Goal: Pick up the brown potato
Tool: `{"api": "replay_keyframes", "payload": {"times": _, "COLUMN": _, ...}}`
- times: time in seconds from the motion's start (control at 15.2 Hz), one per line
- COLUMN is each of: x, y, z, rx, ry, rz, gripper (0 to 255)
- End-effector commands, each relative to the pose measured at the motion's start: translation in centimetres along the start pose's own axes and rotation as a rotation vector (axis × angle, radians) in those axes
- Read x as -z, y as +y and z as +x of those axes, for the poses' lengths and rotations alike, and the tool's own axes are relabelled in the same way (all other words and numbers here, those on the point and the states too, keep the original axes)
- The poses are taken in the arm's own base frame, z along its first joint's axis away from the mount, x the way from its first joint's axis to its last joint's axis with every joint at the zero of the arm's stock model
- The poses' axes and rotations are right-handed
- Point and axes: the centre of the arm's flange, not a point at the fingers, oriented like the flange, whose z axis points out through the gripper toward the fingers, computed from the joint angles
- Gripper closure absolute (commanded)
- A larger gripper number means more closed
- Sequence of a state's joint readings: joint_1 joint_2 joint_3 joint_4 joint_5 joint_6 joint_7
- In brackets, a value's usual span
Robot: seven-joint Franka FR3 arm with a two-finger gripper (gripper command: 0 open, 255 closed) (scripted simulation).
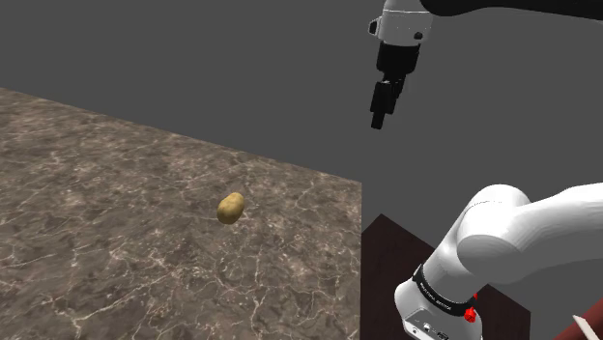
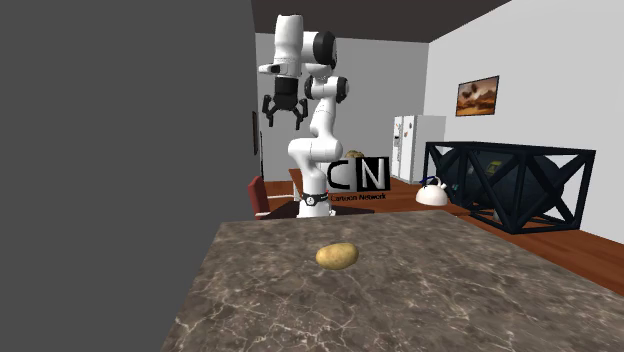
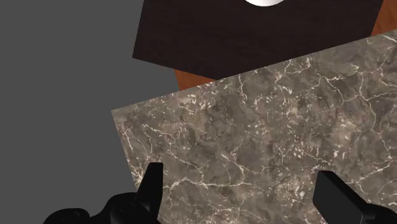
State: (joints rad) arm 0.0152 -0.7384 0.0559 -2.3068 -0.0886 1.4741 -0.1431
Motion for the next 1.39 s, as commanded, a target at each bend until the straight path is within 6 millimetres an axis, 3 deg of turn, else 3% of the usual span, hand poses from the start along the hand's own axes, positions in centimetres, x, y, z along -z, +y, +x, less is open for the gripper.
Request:
{"api": "replay_keyframes", "payload": {"times": 0.0, "x": 0.0, "y": 0.0, "z": 0.0, "rx": 0.0, "ry": 0.0, "rz": 0.0, "gripper": 0}}
{"api": "replay_keyframes", "payload": {"times": 0.66, "x": -6.8, "y": -9.4, "z": 5.1, "rx": -0.293, "ry": 0.018, "rz": 0.032, "gripper": 0}}
{"api": "replay_keyframes", "payload": {"times": 1.32, "x": -13.3, "y": -17.1, "z": 12.8, "rx": -0.587, "ry": 0.036, "rz": 0.065, "gripper": 0}}
